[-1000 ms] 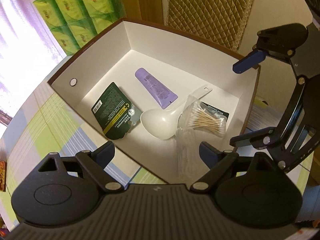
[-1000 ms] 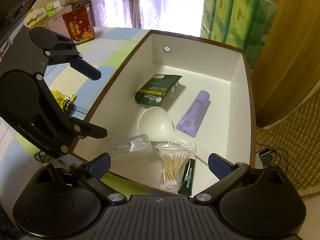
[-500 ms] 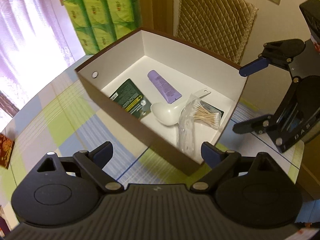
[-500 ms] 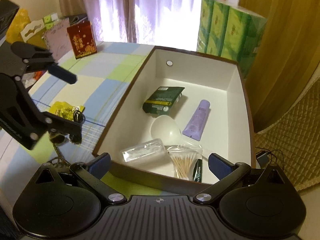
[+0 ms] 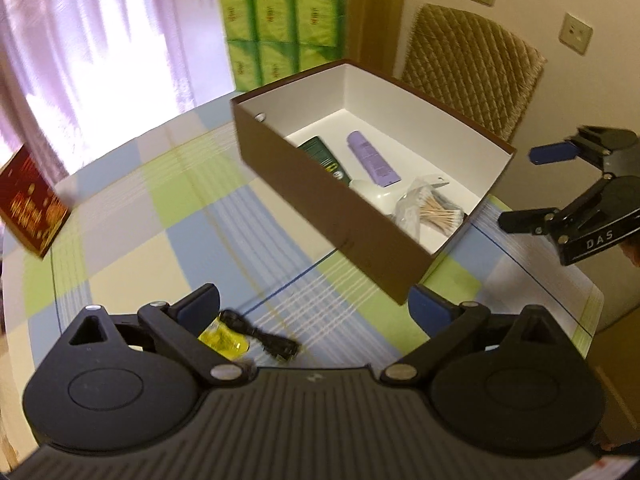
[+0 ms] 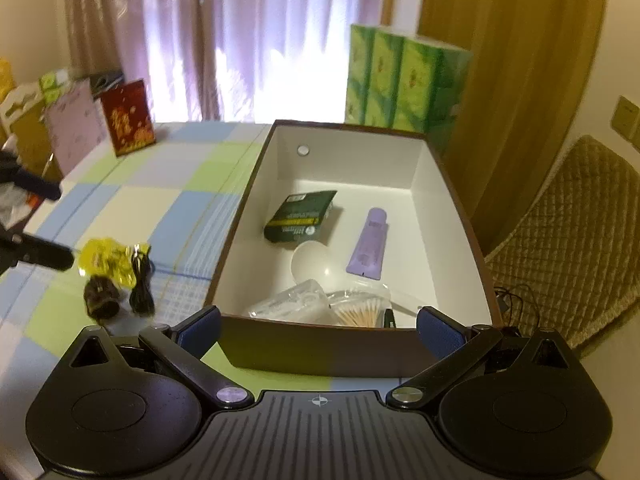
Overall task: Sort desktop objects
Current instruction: 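Withdraw both tools from the box back over the remaining table items, then grasp the leopard-print strap with the right gripper while the left approaches the yellow snack packet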
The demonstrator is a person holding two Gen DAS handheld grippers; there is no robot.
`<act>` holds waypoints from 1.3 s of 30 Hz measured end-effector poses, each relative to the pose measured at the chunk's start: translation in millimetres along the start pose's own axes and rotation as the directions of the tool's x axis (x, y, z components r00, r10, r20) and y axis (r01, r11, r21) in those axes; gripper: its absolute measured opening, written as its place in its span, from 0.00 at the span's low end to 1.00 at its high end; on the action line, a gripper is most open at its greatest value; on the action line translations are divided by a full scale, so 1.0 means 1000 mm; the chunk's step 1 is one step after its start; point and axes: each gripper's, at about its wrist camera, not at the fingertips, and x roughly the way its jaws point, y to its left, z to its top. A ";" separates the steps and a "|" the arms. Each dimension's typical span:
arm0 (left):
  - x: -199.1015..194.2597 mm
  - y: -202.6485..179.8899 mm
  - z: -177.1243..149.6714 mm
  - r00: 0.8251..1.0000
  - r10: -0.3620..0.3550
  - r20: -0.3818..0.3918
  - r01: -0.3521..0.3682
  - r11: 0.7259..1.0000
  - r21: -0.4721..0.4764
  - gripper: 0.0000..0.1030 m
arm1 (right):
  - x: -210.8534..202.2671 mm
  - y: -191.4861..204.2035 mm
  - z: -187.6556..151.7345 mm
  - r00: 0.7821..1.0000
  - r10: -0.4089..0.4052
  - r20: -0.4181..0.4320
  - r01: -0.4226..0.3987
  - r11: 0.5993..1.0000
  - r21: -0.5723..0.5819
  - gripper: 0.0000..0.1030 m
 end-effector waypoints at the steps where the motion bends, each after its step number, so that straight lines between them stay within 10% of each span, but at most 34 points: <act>1: -0.003 0.003 -0.005 1.000 0.005 0.003 -0.005 1.000 -0.011 0.96 | -0.003 0.002 -0.002 1.000 -0.005 0.011 0.004 1.000 0.019 0.98; 13: -0.027 0.028 -0.066 0.998 0.050 0.027 -0.043 0.976 -0.214 0.96 | -0.012 0.038 -0.039 0.999 0.024 0.023 -0.028 0.979 0.200 0.98; 39: -0.015 0.058 -0.160 0.984 0.118 -0.133 -0.165 0.888 -0.429 0.96 | 0.047 0.120 -0.077 0.977 0.134 -0.169 -0.124 0.990 0.066 0.98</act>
